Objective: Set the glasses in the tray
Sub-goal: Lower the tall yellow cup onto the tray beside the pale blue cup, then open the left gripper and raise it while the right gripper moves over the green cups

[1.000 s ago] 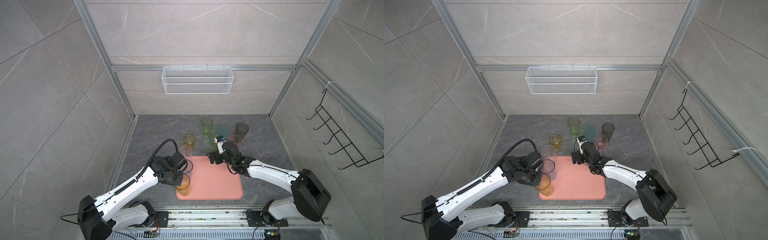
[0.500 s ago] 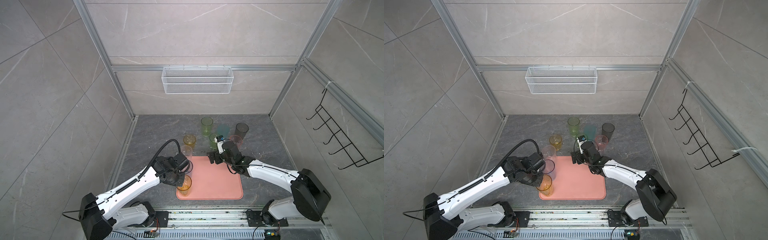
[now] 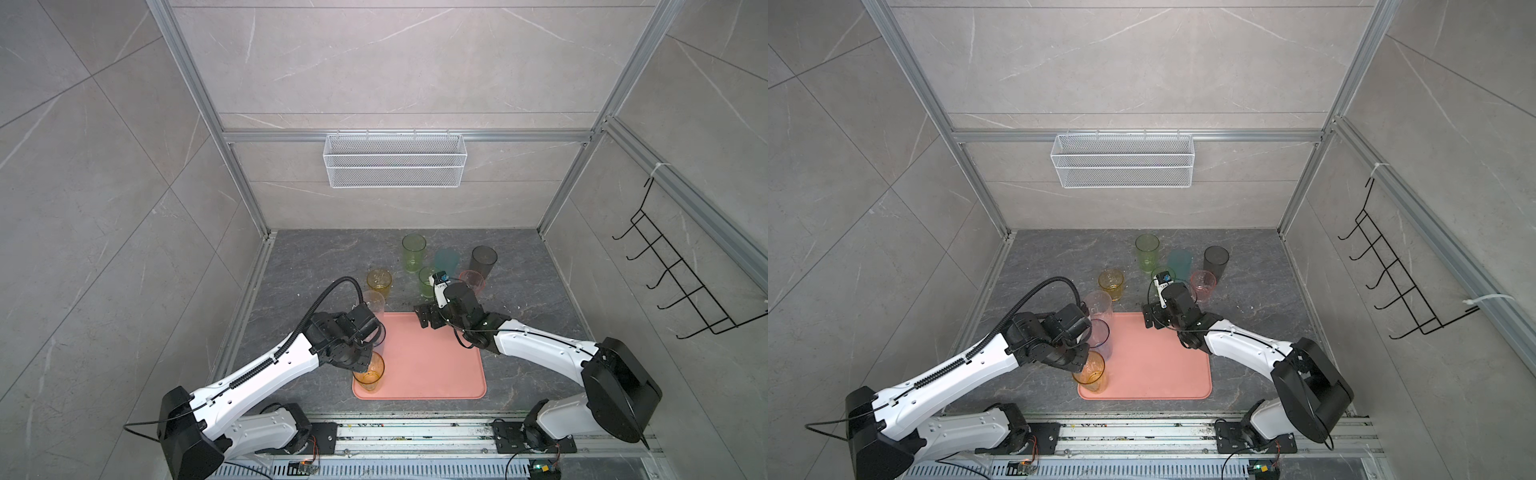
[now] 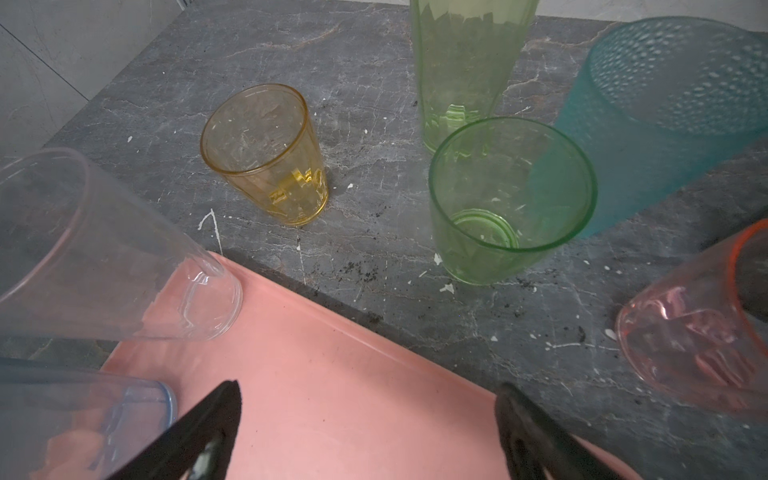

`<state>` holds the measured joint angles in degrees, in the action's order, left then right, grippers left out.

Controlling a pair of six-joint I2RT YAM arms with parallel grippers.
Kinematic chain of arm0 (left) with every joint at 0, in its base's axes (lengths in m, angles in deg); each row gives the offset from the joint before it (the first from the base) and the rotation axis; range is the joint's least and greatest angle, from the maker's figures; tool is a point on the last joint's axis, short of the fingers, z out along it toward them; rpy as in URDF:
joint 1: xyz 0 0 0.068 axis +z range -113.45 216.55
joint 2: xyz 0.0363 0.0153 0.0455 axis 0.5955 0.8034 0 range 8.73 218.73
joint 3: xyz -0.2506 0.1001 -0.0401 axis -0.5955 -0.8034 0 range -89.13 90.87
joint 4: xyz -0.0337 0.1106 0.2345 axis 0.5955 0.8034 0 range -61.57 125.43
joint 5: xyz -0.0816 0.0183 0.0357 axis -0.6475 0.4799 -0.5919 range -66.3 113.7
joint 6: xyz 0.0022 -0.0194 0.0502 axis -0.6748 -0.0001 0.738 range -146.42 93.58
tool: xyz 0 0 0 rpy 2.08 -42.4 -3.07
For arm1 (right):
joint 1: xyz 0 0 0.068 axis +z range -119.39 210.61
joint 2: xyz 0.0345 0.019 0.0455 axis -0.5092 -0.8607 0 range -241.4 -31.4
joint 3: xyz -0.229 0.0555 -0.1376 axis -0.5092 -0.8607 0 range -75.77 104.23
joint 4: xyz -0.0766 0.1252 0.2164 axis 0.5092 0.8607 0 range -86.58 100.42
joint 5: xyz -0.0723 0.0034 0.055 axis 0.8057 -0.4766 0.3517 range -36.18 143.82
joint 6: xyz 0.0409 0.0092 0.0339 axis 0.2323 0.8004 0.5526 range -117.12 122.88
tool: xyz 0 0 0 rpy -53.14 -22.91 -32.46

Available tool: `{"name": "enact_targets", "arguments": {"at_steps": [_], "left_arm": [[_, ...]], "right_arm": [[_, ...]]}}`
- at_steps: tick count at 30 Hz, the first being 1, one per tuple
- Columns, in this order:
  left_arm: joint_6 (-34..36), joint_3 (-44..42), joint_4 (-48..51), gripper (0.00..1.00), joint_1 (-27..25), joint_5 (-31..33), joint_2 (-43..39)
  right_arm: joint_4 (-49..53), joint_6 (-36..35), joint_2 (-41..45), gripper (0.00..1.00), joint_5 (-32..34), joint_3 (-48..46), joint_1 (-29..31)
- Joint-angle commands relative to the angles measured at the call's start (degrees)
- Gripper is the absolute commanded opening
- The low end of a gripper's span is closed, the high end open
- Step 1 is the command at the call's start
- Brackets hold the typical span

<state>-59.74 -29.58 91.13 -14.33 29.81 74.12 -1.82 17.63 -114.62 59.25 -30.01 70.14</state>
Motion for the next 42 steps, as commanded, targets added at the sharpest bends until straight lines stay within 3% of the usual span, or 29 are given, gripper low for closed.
{"name": "enact_targets", "arguments": {"at_steps": [1, 8, 22, 33, 42], "left_arm": [[0.1, 4.3, 1.5, 0.38, -0.1, 2.4, -1.6], [1.4, 8.4, 3.7, 0.41, 0.0, 6.1, -1.0], [-0.1, 14.6, 2.7, 0.59, 2.1, 21.4, 0.5], [1.5, 7.5, -4.7, 0.7, 7.7, 30.5, -6.1], [7.0, 0.8, -6.7, 0.89, 14.0, 34.6, -12.5]], "right_arm": [[0.8, -0.8, 0.1, 0.97, 1.3, 1.3, 0.5], [0.2, -0.9, 0.9, 0.97, 2.0, 0.6, 0.5], [2.4, -0.4, 5.1, 0.97, 5.0, 1.6, 0.5], [17.7, -0.2, 0.9, 0.97, 11.3, 19.0, 0.1], [26.2, 1.3, -8.9, 0.97, 13.1, 37.1, -1.8]]}}
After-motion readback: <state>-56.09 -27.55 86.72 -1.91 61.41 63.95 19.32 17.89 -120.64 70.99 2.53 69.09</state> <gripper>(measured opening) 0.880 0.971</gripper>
